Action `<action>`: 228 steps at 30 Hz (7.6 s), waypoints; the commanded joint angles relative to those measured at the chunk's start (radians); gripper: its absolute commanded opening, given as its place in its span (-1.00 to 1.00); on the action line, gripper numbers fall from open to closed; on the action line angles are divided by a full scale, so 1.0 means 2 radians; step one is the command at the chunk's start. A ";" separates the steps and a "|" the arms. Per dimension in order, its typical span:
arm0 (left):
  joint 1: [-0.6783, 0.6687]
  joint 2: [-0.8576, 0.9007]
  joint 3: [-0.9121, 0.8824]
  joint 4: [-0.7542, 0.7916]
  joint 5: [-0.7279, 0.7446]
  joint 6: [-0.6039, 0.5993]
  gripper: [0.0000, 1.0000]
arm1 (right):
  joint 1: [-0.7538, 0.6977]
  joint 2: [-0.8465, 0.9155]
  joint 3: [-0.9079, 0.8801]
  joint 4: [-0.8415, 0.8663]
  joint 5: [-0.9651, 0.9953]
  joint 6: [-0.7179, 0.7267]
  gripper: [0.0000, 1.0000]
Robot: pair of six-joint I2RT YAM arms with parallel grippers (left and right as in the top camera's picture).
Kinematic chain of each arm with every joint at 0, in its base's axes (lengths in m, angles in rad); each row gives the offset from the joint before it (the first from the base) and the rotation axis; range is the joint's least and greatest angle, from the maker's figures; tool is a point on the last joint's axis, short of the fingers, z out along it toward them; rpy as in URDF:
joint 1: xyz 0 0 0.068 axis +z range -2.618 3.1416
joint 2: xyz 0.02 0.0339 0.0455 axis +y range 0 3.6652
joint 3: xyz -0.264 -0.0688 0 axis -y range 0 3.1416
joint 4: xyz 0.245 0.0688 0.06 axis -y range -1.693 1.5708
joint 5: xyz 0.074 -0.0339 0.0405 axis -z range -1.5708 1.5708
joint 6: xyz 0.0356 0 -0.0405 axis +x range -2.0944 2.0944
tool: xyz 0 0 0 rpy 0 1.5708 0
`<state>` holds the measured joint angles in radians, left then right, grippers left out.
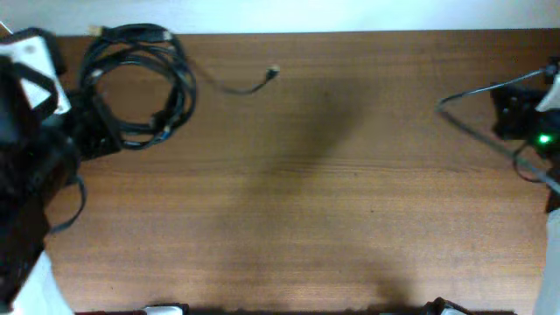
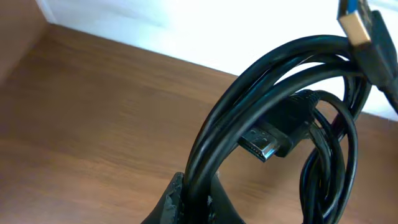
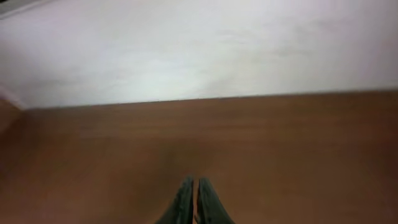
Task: Untangle cables
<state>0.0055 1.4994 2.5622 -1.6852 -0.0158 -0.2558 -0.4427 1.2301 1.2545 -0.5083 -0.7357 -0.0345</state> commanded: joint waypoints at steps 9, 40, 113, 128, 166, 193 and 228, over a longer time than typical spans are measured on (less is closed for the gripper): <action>-0.173 0.096 0.002 0.070 0.164 0.037 -1.00 | 0.237 -0.046 -0.002 -0.074 0.108 -0.033 -0.92; -0.285 0.299 -0.050 0.058 -0.152 -0.050 -1.00 | 0.355 -0.085 0.007 -0.107 0.296 -0.060 -0.92; -0.134 0.065 -0.714 0.445 0.098 0.472 0.97 | 0.356 -0.075 0.028 -0.212 0.325 -0.071 -0.89; -0.109 0.125 -0.725 0.460 0.135 0.563 0.98 | 0.356 -0.075 0.028 -0.212 0.321 -0.071 -0.89; -0.196 -0.057 -0.272 0.147 0.096 0.265 -1.00 | 0.381 -0.007 0.028 -0.207 0.227 -0.072 -0.90; -0.196 0.014 -0.180 0.181 -0.019 0.223 -1.00 | 0.590 0.093 0.028 0.180 0.202 0.126 0.97; -0.196 -0.035 -0.159 0.163 -0.108 0.201 -1.00 | 0.634 0.132 0.091 0.109 0.232 0.047 0.70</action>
<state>-0.3855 1.4471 2.2215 -1.3712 -0.2176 0.1623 0.8047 1.4899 1.4178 -0.2920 -0.2630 0.0620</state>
